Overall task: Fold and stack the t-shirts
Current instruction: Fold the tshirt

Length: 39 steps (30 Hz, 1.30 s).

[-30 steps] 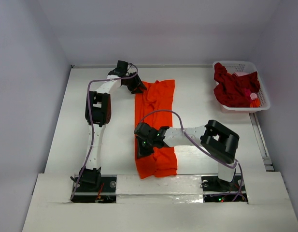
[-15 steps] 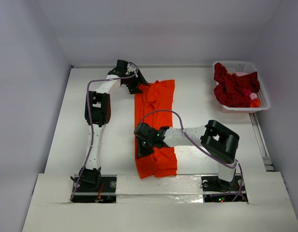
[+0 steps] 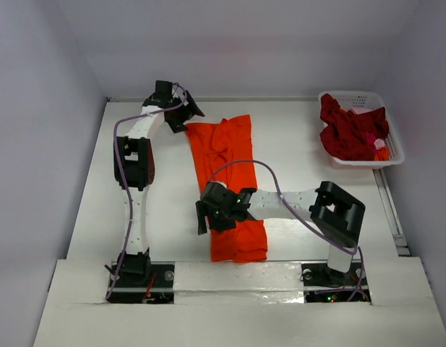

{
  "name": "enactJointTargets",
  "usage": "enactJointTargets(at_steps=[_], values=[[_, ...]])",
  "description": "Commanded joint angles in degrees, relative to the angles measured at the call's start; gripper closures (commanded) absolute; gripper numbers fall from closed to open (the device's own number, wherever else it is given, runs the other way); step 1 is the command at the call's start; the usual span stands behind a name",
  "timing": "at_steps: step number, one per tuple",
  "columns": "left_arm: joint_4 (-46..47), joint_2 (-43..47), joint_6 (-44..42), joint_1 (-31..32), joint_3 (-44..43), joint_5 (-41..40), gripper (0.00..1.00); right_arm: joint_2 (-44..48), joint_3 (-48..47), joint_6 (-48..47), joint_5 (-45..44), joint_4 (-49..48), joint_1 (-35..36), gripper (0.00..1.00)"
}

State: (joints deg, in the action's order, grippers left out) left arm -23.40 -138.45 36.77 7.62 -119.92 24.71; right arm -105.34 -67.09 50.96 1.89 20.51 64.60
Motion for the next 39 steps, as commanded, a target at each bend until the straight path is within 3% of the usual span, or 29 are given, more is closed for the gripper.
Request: enactJointTargets(at_steps=[1, 7, 13, 18, 21, 23, 27, 29, 31, 33, 34, 36, 37, 39], values=[[0.02, 8.63, -1.36, -1.81, -2.33, -3.26, 0.07, 2.07, -1.99, -2.97, -3.91, 3.66, -0.08, 0.20], [-3.14, 7.50, -1.09, -2.34, -6.91, -3.00, 0.03, 3.38, -4.19, -5.25, -4.96, 5.06, -0.09, 0.15], [-1.30, 15.57, -2.32, -2.34, 2.21, -5.27, 0.07, 10.49, -10.33, -7.80, -12.77, 11.29, -0.61, 0.15], [-3.93, 29.35, -6.53, -1.03, 10.30, -9.93, 0.13, 21.74, -15.52, -9.65, -25.40, 19.02, -0.61, 0.17], [-2.54, 41.13, -7.85, 0.11, 20.05, -13.19, 0.17, 27.18, -18.51, -10.87, -33.32, 22.29, -0.61, 0.16], [-1.83, 49.02, -8.21, 0.73, 25.68, -15.39, 0.19, 28.69, -19.39, -12.99, -35.98, 24.29, -0.61, 0.16], [-2.61, 58.20, -7.34, 5.12, 28.69, -16.88, 0.25, 30.72, -22.20, -12.55, -41.52, 28.08, -1.14, 0.16], [-2.27, 63.10, -4.18, 7.75, 28.42, -18.11, 0.19, 32.38, -22.38, -13.34, -41.70, 26.61, -1.14, 0.15], [4.82, 68.20, -2.06, 8.64, 31.31, -18.56, 0.01, 33.70, -21.95, -13.52, -41.88, 25.11, -1.14, 0.14], [13.84, 77.25, 1.00, 8.64, 39.29, -19.87, 0.01, 35.37, -20.98, -14.30, -40.83, 23.27, -1.14, 0.12], [16.95, 79.80, 2.76, 7.60, 42.72, -19.35, 0.01, 35.73, -20.63, -14.22, -40.30, 22.91, -1.14, 0.12], [22.49, 83.34, 7.86, 3.14, 49.24, -9.29, 0.01, 36.52, -20.36, -14.13, -37.85, 22.12, -1.14, 0.12], [22.34, 83.08, 9.18, 2.32, 49.69, -1.76, 0.01, 36.70, -20.36, -13.35, -37.84, 22.29, -1.14, 0.11], [16.24, 80.80, 7.97, 2.31, 46.81, 1.21, 0.01, 37.40, -19.75, -11.51, -38.28, 22.29, -1.14, 0.00]])
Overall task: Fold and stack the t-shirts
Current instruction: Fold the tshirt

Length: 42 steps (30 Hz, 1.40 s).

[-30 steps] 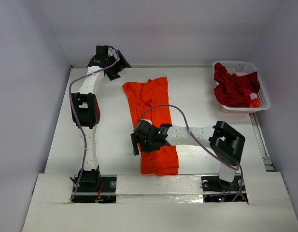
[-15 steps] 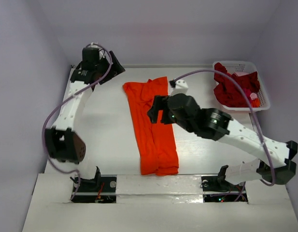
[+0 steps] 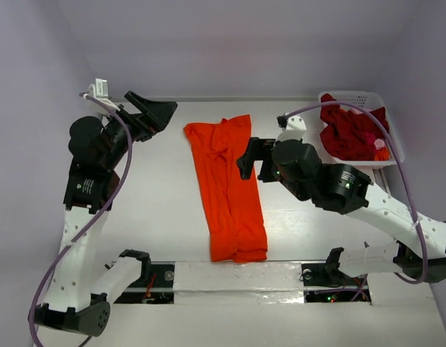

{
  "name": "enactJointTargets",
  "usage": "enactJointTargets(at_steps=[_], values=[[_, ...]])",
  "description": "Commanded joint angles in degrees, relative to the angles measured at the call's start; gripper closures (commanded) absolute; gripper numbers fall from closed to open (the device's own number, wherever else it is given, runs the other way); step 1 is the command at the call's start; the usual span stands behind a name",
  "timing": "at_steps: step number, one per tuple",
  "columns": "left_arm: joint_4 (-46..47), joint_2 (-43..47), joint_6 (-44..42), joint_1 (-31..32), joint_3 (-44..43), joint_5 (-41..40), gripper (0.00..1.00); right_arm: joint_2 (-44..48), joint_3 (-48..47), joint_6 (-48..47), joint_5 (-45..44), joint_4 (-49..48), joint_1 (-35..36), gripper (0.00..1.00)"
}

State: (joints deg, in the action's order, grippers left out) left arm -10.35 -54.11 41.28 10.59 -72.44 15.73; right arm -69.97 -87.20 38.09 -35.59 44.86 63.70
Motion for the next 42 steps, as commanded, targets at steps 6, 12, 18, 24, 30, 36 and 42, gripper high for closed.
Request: enactJointTargets(at_steps=[6, 12, 18, 24, 30, 36, 42], values=[[-16.87, -2.06, -4.81, 11.12, -4.38, -4.03, 0.06, 1.25, -2.09, 15.60, 0.60, 8.35, -0.25, 0.00], [-25.07, 10.40, 0.55, 11.65, 14.33, -5.08, 0.09, 2.46, 0.15, 17.30, 4.83, 17.90, -0.25, 0.00], [-24.35, 20.19, 4.96, 11.65, 24.45, -0.87, 0.10, 13.01, 11.33, 14.91, 9.84, 11.40, -0.25, 0.00], [-41.76, 10.51, -4.44, 12.26, 24.90, -0.34, 0.17, 14.52, 23.03, 20.35, 16.87, 5.50, -0.25, 0.05], [-44.05, 15.34, -2.87, 12.88, 26.74, 1.94, 0.14, 16.36, 34.17, 25.19, 25.04, -2.38, -0.25, 0.11], [-43.28, 15.79, -0.68, 13.40, 26.65, 9.13, 0.16, 20.23, 39.65, 29.24, 28.91, -5.66, -0.25, 0.13], [-32.58, 13.07, 3.80, 15.60, 32.36, 13.45, 0.16, 21.03, 41.93, 30.11, 30.58, -9.34, -0.25, 0.11]])
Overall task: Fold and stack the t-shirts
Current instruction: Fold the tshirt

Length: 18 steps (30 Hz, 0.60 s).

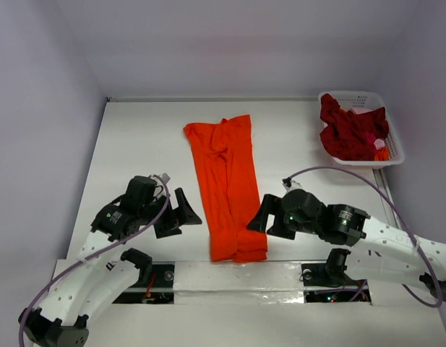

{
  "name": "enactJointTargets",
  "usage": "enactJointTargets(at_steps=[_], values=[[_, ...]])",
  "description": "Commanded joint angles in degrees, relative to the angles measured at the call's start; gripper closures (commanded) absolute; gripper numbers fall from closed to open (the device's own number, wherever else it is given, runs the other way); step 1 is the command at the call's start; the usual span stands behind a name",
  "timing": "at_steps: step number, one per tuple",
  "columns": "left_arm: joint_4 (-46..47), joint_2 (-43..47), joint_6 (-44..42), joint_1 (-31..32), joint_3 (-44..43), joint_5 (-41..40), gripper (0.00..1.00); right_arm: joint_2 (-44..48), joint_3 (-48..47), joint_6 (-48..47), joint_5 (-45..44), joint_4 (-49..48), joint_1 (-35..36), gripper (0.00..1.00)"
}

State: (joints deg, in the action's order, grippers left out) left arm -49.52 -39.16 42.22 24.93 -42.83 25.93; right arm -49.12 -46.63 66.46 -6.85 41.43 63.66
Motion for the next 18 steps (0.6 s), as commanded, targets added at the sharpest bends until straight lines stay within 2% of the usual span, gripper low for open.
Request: enactJointTargets(at_steps=[1, 4, 9, 12, 18], values=[[8.80, -2.41, 3.57, 2.57, 3.88, 3.51, 0.16, -0.35, 1.72, 2.36, 1.76, -6.27, -0.20, 0.11], [14.94, -5.31, 6.72, 5.21, 6.35, 1.50, 0.16, -2.63, 2.77, 2.62, 1.67, -7.07, -0.20, 0.11], [21.65, -12.86, 11.22, 15.57, 8.73, 0.00, 0.16, -5.19, 5.76, 4.12, 3.95, -9.87, -0.20, 0.11], [20.96, -15.95, 12.27, 20.41, 7.32, -3.16, 0.16, -6.16, 6.20, 4.47, 4.13, -9.53, -0.20, 0.11], [16.74, -14.11, 14.12, 20.95, 8.46, -3.87, 0.17, -7.30, 7.34, 7.19, 3.42, -6.10, -0.20, 0.10]])
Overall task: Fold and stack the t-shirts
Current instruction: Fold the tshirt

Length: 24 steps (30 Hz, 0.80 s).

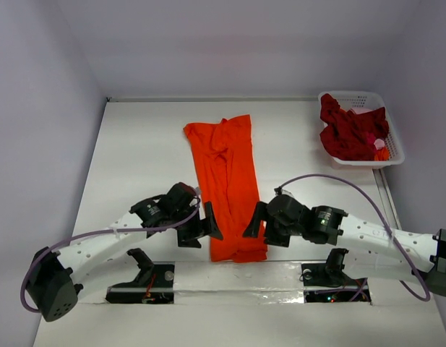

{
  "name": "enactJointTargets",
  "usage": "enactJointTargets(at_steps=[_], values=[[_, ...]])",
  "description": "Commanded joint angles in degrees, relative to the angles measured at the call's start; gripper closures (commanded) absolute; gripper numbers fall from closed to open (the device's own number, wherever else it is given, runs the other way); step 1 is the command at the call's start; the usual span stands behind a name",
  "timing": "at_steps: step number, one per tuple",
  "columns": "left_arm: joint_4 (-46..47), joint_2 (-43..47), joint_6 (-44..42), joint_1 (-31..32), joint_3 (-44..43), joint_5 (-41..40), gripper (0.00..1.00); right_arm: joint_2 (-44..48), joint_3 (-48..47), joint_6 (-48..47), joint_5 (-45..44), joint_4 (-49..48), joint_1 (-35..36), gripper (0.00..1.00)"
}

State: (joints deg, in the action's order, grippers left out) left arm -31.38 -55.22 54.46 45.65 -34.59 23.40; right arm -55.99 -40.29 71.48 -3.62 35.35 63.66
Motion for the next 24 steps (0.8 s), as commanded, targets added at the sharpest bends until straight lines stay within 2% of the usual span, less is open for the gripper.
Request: enactJointTargets(at_steps=[1, 8, 13, 18, 24], values=[[-3.32, 2.22, 1.88, 0.23, 0.66, -1.60, 0.17, -0.61, 1.35, 2.60, 0.62, 0.15, -0.20, 0.10], [-1.50, 1.35, 3.37, 0.76, 4.09, -1.43, 0.18, -5.09, 3.64, 2.70, 3.08, -1.59, -0.20, 0.11], [8.24, -2.52, 7.24, 3.39, 6.99, 0.07, 0.18, -8.26, 8.56, 4.98, 5.90, -8.62, -0.20, 0.11], [10.11, -5.86, 9.08, 6.03, 7.96, -1.60, 0.18, -5.46, 11.81, 7.53, 6.43, -10.30, -0.20, 0.11], [11.16, -3.76, 10.93, 6.03, 9.97, -1.60, 0.18, -1.85, 12.87, 8.67, 5.46, -8.46, -0.20, 0.11]])
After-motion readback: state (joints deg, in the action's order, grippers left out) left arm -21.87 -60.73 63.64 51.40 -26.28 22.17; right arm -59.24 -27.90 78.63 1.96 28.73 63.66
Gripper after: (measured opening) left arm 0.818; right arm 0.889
